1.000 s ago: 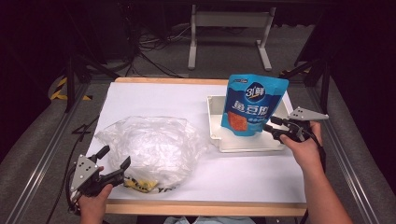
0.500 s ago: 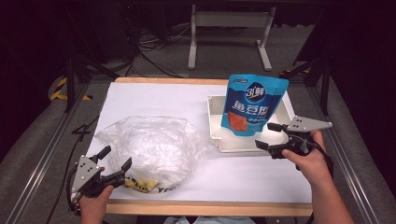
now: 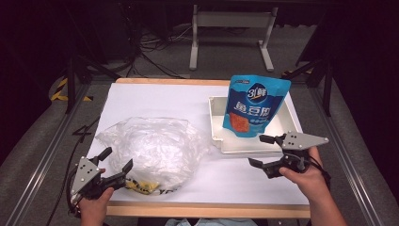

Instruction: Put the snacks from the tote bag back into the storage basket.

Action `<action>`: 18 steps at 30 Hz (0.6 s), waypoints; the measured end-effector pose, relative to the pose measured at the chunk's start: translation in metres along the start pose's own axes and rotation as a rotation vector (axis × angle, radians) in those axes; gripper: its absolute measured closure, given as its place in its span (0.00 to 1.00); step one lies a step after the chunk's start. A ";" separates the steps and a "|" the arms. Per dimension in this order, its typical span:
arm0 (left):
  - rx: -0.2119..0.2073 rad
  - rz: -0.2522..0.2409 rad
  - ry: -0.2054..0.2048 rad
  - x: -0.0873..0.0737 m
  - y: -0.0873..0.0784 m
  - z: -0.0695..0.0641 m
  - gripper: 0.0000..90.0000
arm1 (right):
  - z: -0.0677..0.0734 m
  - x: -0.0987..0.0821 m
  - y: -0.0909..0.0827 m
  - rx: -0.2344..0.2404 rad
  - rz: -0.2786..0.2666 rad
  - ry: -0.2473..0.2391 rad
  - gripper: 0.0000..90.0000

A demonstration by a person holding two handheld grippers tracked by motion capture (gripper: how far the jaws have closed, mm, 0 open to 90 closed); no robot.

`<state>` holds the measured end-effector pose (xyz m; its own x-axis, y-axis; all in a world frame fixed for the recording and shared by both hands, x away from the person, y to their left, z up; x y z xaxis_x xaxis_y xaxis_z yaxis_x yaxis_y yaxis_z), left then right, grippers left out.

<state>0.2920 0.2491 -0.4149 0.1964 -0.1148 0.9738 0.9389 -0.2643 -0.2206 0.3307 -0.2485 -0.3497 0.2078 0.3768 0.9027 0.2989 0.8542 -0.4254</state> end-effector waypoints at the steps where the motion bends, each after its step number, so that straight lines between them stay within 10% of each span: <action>1: -0.002 0.000 0.001 0.000 0.000 0.000 0.21 | 0.002 -0.001 0.002 -0.003 -0.003 -0.008 0.16; 5: -0.010 -0.003 0.002 0.000 0.001 -0.001 0.21 | 0.005 -0.006 0.004 -0.022 -0.012 -0.032 0.15; 12: -0.019 0.002 0.004 -0.001 0.001 -0.001 0.21 | 0.011 -0.026 0.013 -0.039 -0.179 -0.010 0.13; 18: -0.025 0.006 0.006 -0.001 0.002 -0.001 0.22 | 0.007 -0.041 0.024 -0.070 -0.176 -0.025 0.13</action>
<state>0.2932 0.2482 -0.4161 0.1997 -0.1224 0.9722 0.9304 -0.2874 -0.2273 0.3230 -0.2407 -0.3964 0.1238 0.2334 0.9645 0.3931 0.8809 -0.2637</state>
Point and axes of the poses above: each handheld gripper's, and its own axes: y roughly forward along the jaws, x roughly out of its top, z roughly to its left, the point moved 2 cm from there along y, roughly forward along the jaws, and after that the axes turned 14 degrees about x, right-handed, at the moved point
